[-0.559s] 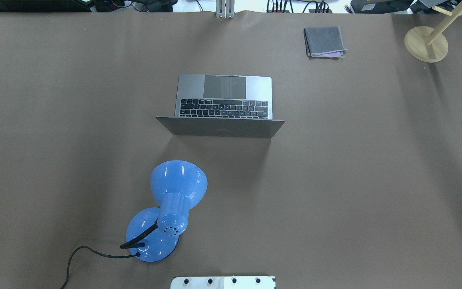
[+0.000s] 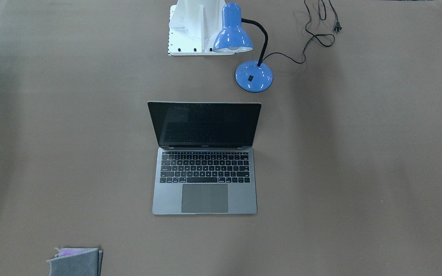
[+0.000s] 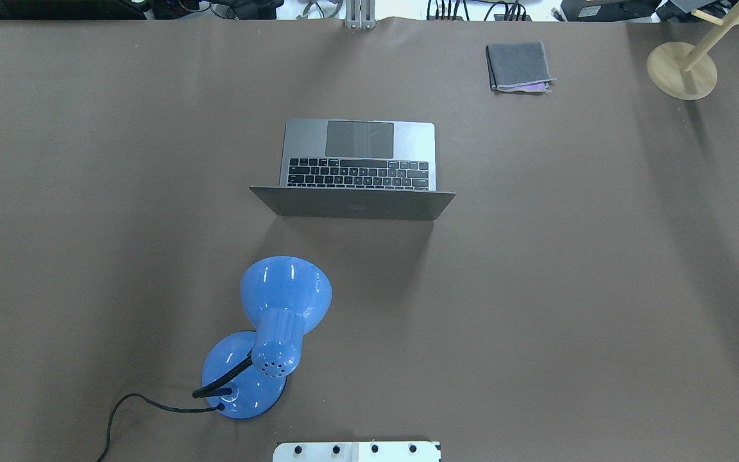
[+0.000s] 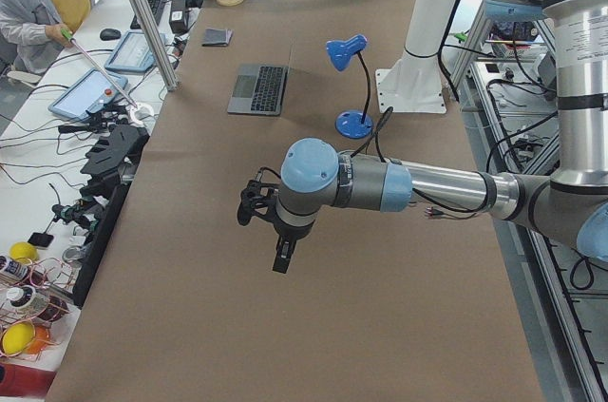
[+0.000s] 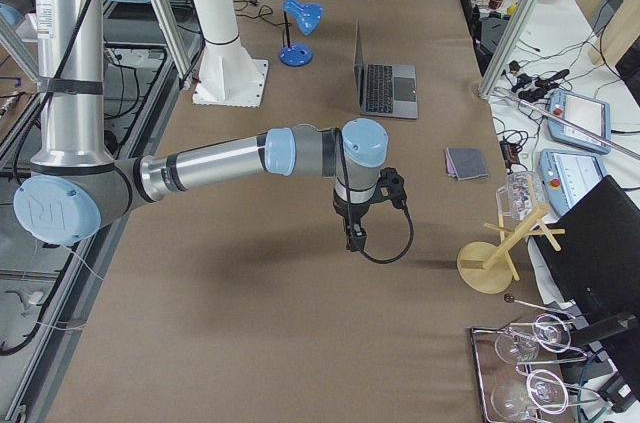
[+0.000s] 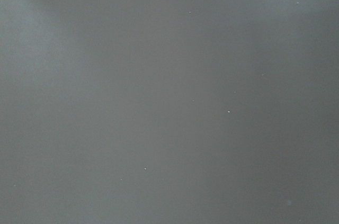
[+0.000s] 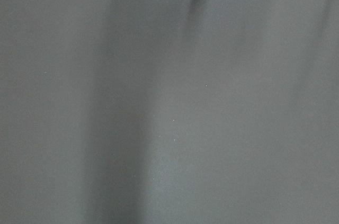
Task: Close laptop
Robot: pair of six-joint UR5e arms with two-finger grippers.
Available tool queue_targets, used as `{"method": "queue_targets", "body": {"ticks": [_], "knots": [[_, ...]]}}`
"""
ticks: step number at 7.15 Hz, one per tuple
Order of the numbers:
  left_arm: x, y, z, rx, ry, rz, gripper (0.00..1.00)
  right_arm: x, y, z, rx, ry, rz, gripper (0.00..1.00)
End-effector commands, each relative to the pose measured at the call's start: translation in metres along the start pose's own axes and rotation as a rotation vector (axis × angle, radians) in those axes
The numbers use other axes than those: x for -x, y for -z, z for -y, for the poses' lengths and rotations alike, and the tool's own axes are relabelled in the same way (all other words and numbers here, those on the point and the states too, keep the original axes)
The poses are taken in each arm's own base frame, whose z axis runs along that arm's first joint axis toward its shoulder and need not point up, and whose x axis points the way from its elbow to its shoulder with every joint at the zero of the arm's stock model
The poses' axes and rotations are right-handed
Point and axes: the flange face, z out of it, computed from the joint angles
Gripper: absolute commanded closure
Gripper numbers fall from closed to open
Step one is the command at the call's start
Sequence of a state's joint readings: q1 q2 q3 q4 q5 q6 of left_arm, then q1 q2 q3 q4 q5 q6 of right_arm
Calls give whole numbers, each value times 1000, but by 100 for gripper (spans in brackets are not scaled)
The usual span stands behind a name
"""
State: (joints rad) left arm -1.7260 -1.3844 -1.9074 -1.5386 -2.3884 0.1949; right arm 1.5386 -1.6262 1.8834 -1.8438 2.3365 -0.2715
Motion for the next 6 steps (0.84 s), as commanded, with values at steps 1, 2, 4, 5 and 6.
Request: {"method": "queue_targets", "body": {"ticks": [1,2,4,5,6], "knots": [[1,-1,-7,1,4,-1,2,-5,-4,0,8,-8,2,0],[8,0,-24,-1,33,-10,2,-5,-5,1,8,-8,2,0],[7,-1,-29,2,45,-13,2,-5,-5,1,8,-10,2,0],[4,1,-29,-3,46,-14,2,-3,-3,-1,6,-8,3,0],[7,-2,-30,6,50,-15,2,-1,-1,-1,0,-3,6,0]]}}
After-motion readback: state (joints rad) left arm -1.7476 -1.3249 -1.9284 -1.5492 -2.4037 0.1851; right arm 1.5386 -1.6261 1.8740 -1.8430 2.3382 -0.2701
